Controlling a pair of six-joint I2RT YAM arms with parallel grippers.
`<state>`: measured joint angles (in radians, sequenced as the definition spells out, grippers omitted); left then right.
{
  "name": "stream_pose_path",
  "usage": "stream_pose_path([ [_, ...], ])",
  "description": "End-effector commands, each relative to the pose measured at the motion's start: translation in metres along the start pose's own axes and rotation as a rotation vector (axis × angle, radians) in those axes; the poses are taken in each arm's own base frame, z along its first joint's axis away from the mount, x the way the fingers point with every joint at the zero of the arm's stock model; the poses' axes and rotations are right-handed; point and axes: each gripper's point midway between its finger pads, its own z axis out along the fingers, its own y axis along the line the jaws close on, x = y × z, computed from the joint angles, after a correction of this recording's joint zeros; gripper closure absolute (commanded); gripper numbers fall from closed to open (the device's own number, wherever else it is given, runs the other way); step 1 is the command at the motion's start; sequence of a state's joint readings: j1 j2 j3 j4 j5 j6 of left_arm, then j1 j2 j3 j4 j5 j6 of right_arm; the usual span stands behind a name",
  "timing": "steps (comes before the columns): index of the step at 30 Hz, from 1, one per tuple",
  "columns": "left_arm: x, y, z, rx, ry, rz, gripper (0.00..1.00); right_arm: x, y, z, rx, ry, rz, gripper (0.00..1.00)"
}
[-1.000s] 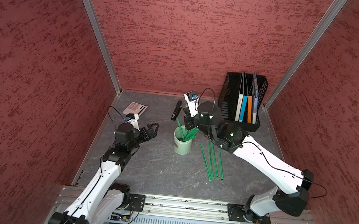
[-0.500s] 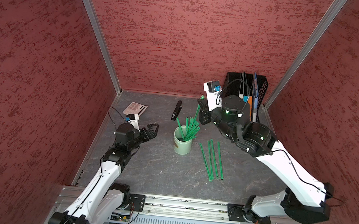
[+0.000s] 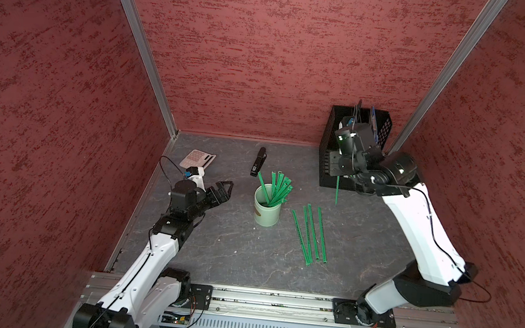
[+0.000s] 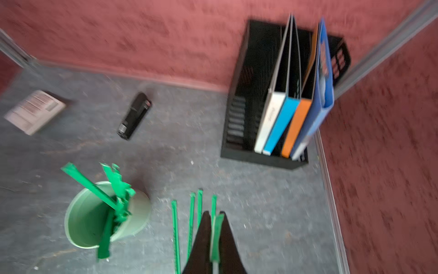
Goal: Take the straws out of the storage container
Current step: Place the straw at the center of the board.
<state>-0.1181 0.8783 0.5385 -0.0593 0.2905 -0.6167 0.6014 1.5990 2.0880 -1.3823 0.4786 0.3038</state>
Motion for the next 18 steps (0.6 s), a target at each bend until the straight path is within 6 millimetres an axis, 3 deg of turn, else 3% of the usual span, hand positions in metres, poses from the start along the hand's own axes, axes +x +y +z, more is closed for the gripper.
stream_pose_path([
  [1,0.001,0.002,0.001,0.004,0.002,0.008,0.00,0.052,-0.014,0.033,0.033,0.238,0.039,1.00],
  [12,0.003,0.005,0.005,-0.004,0.007,0.008,0.00,0.143,-0.026,0.113,-0.037,0.565,0.177,0.99],
  [18,0.005,0.009,0.006,-0.016,0.012,0.009,0.00,0.176,-0.030,0.150,-0.022,0.683,0.157,0.99],
])
